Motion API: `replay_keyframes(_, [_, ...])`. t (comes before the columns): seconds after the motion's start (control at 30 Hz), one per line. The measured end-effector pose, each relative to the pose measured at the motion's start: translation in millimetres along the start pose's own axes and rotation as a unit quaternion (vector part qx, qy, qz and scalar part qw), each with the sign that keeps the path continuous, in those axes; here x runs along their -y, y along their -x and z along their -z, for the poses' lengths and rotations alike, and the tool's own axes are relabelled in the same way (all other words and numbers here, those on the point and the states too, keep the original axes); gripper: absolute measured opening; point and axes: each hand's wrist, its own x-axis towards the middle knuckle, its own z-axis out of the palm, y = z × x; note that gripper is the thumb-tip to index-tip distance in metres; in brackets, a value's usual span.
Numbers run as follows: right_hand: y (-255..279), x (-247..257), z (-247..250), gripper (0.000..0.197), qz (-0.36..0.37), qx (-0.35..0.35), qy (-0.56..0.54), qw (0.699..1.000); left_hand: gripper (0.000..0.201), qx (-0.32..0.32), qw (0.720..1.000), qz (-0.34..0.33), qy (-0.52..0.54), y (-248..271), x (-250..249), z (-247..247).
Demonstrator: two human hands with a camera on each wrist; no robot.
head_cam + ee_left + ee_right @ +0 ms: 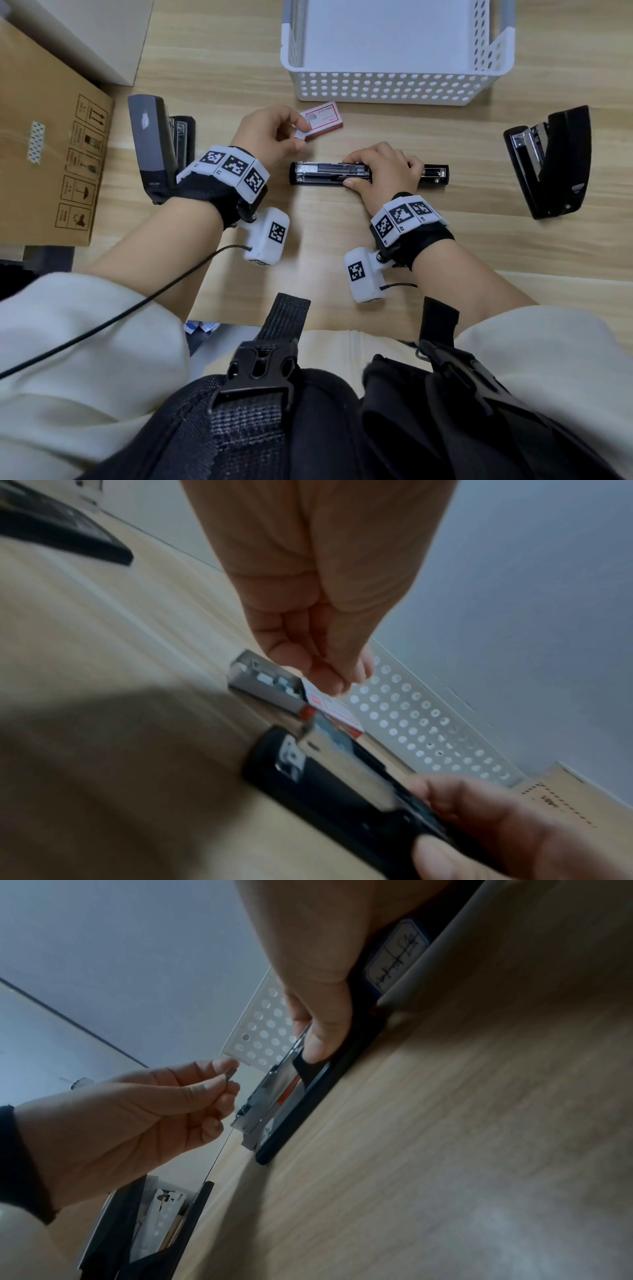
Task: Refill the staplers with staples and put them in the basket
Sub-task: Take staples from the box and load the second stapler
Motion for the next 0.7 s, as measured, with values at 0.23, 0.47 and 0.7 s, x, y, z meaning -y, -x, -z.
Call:
replay_keyframes(0.23, [0, 0, 0, 0.025, 0.002, -0.008, 0.0, 1.0, 0.022, -0.001, 1.0, -0.002, 0.019, 8, -6, -21])
replay_keyframes(0.47, [-1, -1, -1, 0.027, 0.005, -0.006, 0.01, 1.0, 0.023, -0.009, 0.998, -0.02, -0.066, 17, -12, -32])
replay_keyframes(0.7, [-1, -1, -1, 0.026, 0.008, -0.004, 0.013, 1.0, 0.02, -0.019, 0.997, 0.01, -0.074, 21, -17, -40])
